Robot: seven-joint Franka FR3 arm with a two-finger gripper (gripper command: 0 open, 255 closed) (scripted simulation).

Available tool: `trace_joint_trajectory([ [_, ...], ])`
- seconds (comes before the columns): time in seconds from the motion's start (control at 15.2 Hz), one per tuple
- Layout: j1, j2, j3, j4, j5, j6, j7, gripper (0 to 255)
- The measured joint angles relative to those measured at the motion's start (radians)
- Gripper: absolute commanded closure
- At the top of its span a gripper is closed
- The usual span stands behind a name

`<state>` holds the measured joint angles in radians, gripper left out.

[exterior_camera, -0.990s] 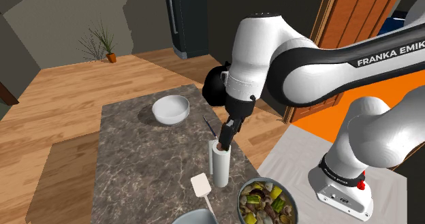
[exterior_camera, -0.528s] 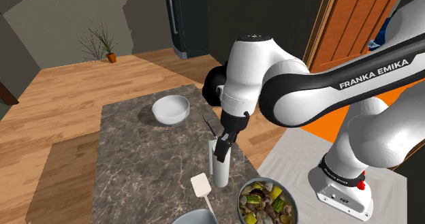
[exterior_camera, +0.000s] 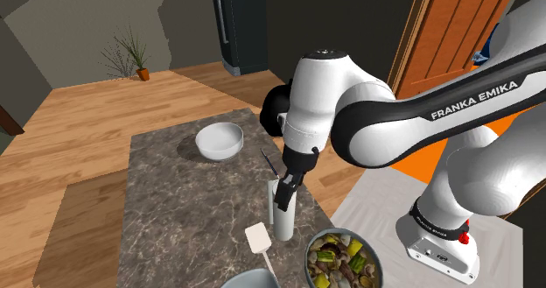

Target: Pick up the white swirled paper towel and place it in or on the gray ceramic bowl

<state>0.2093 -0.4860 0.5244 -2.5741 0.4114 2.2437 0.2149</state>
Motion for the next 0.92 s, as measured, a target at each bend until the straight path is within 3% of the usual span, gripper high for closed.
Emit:
trace_joint_trajectory([
  [0.07, 0.0, 0.0, 0.0, 0.0, 0.0, 0.0, 0.0, 255],
  [0.92, 0.001, -0.018, -0.009, 0.015, -0.003, -0.033, 0.003, 255],
])
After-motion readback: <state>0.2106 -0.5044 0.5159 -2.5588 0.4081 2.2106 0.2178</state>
